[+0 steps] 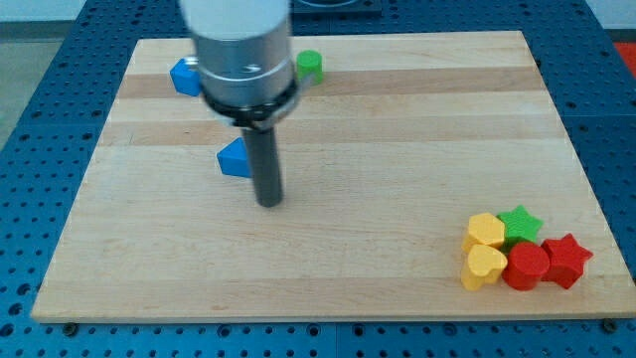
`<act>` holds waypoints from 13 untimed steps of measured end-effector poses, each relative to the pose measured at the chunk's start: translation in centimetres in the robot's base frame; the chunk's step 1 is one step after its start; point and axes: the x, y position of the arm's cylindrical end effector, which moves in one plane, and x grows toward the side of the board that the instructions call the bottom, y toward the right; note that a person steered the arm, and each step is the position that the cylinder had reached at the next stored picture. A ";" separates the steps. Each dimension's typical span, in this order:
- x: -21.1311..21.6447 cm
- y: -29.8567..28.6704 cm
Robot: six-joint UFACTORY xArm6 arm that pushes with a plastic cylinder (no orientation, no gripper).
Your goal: Move the blue triangle to the left of the yellow hexagon
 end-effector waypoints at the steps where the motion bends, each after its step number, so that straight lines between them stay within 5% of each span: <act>1: 0.0 -4.6; 2: -0.3 -7.7; 4: -6.5 -4.8; 9: -0.1 9.1; 13: 1.1 5.4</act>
